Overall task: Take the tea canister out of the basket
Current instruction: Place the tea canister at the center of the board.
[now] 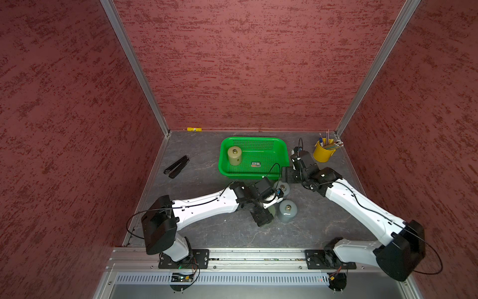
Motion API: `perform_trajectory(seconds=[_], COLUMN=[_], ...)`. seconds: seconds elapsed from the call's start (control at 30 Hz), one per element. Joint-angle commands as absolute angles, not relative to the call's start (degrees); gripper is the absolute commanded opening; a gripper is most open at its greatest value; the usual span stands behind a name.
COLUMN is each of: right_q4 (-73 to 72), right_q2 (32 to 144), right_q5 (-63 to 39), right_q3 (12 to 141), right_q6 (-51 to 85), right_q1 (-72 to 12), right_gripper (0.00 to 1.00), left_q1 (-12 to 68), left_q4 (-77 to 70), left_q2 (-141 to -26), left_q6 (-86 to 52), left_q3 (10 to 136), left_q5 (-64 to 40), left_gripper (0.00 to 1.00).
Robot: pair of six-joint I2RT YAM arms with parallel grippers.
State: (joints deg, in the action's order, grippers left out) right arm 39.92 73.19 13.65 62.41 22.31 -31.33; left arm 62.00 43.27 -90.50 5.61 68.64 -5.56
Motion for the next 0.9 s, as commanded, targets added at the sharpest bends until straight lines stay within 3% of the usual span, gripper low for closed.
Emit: perform_trajectory(seconds=[0.0, 0.87], right_q4=[38.4, 37.8], right_q2=[72.5, 73.4], right_q5=[13.4, 12.3], right_q3=[61.8, 61.2], right_q6=[22.6, 22.0], right_q1=[-30.7, -30.1], right_gripper=[0.9, 0.91], left_q1=[61.7, 58.4], left_q4=[35.5, 35.9], left_q2=[-91.9, -99.6], left_q6=[4.3, 4.5], left_q3=[68.8, 70.9], left_q5=[-2.3, 0.0], left_gripper=[0.54, 0.61])
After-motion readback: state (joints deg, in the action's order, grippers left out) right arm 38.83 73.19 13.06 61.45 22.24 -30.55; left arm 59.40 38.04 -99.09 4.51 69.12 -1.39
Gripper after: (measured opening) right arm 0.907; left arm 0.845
